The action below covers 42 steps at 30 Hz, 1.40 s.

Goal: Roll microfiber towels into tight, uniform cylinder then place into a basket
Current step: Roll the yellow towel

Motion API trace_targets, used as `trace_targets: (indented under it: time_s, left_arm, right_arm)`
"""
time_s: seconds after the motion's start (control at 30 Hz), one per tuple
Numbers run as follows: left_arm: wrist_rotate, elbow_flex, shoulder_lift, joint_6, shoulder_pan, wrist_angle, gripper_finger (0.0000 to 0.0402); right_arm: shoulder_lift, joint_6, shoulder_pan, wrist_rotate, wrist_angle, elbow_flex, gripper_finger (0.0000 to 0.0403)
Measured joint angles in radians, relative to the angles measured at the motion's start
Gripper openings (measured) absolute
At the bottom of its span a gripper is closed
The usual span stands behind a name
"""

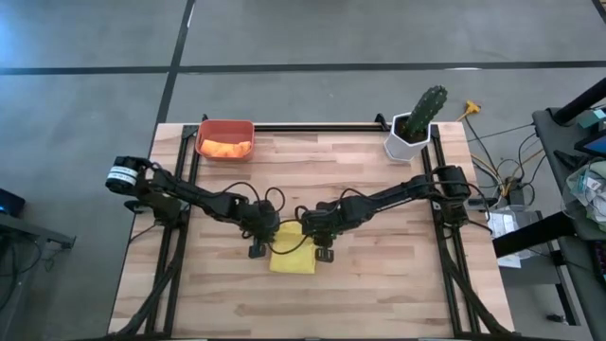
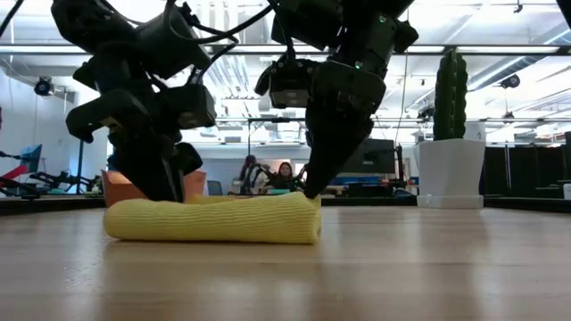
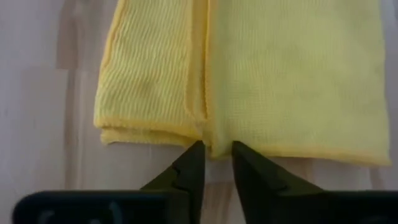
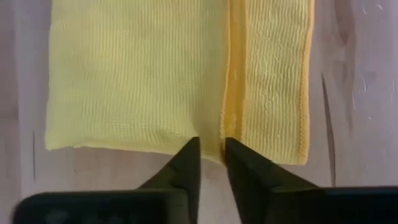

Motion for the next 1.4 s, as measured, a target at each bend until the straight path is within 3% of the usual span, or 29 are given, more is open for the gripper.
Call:
trace_targets:
  time_s: [0.27, 0.43, 0.57, 0.77, 1.07, 1.4]
  left_arm:
    - [-0.010, 0.006, -0.038, 0.000, 0.001, -0.080, 0.0115]
    - [-0.080, 0.004, -0.132, 0.000, 0.003, -0.121, 0.0116]
    - [-0.090, 0.001, -0.220, -0.011, 0.006, -0.132, 0.0116]
    - [0.042, -0.008, -0.311, -0.130, -0.022, -0.066, 0.0116]
    - [0.018, -0.014, -0.287, -0.200, -0.121, -0.049, 0.0116]
    - [0.052, 0.009, -0.266, -0.146, -0.158, 0.054, 0.0116]
  right_arm:
    - [-0.058, 0.079, 0.000, 0.000, -0.062, 0.010, 0.0176]
    - [-0.125, 0.078, 0.004, 0.004, -0.024, 0.023, 0.0210]
    - [-0.134, 0.051, 0.031, -0.010, 0.156, 0.026, 0.0207]
    - [-0.042, 0.118, 0.064, -0.026, 0.226, 0.023, 0.0183]
    - [0.100, 0.091, 0.103, -0.075, 0.222, 0.022, 0.0146]
    - [0.066, 0.088, 0.100, -0.019, 0.277, 0.017, 0.0106]
